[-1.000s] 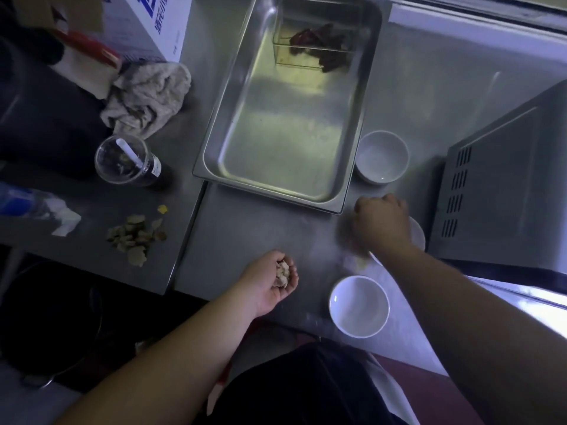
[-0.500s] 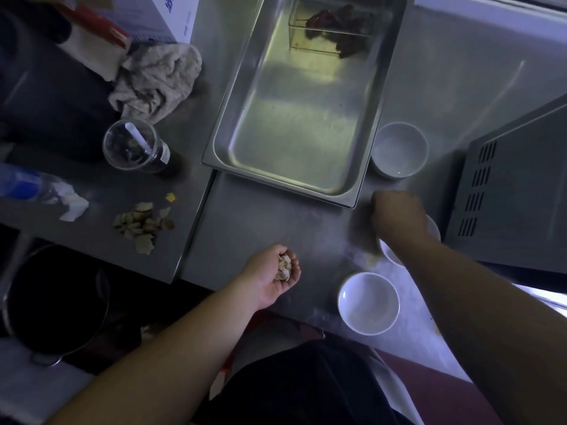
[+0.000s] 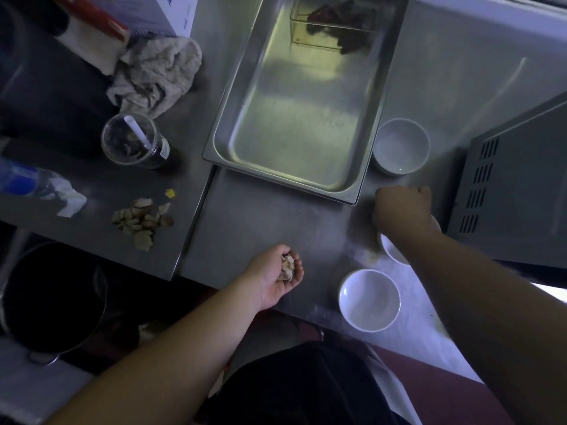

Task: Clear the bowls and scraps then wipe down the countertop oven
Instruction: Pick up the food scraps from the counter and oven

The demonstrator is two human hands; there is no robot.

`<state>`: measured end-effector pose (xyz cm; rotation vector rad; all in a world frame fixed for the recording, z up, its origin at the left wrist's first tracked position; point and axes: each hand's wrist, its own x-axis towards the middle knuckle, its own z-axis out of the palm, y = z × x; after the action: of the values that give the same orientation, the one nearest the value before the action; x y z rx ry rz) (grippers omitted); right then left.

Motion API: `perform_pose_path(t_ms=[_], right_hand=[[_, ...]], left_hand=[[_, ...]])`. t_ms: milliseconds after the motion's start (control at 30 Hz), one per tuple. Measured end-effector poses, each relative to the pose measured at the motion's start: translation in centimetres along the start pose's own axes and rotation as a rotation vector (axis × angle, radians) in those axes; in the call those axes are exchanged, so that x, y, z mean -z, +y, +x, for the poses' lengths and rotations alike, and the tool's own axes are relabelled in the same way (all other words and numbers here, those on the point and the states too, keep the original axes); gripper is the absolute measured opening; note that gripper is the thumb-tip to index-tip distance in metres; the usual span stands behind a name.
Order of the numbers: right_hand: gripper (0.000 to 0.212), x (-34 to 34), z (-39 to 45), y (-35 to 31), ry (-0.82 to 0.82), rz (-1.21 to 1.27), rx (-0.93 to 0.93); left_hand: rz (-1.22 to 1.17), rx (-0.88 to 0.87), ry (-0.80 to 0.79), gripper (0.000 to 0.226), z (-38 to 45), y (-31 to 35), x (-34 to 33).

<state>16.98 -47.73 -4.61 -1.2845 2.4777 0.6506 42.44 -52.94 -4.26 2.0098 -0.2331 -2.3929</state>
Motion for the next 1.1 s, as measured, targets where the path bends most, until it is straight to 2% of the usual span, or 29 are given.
perform_pose_path(t_ms=[133,300,367,500,600,700,900,1100], right_hand=[[0.007,0.8,-0.6,-0.3,0.008,0.119,0.008],[0.021,2.8,-3.4,-0.1,0.078,0.371,-0.041],[0.021,3.8,-5.2,-0.5,0.105,0.544,-0.049],[0.014,5.3,-9.6,-2.4,0.105,0.887,0.112],[0.014,5.5,-12.2,-4.0,0.144,0.916,0.24],[0.015,5.1,-13.6,-5.2,0.215,0.912,0.327],[0.024,3.4,-14.6,-6.6,0.388,0.942,0.297],[0.025,2.1,-15.4,-6.8,0.436,0.837,0.395]], left_hand=[[-0.002,-0.003,-0.018,0.034,-0.2,0.2,-0.1],[-0.051,-0.016,-0.076,0.031,-1.2,0.6,-1.1],[-0.073,-0.018,-0.101,0.029,-1.6,0.6,-1.7],[-0.127,-0.001,-0.187,0.025,-2.6,0.7,-2.9],[-0.127,-0.004,-0.229,0.02,-3.1,0.5,-3.7],[-0.01,-0.044,-0.255,0.017,-3.3,-0.1,-4.2],[-0.007,0.007,-0.357,0.03,-4.5,-0.4,-4.4],[0.022,-0.015,-0.349,0.007,-4.1,-0.2,-4.4]])
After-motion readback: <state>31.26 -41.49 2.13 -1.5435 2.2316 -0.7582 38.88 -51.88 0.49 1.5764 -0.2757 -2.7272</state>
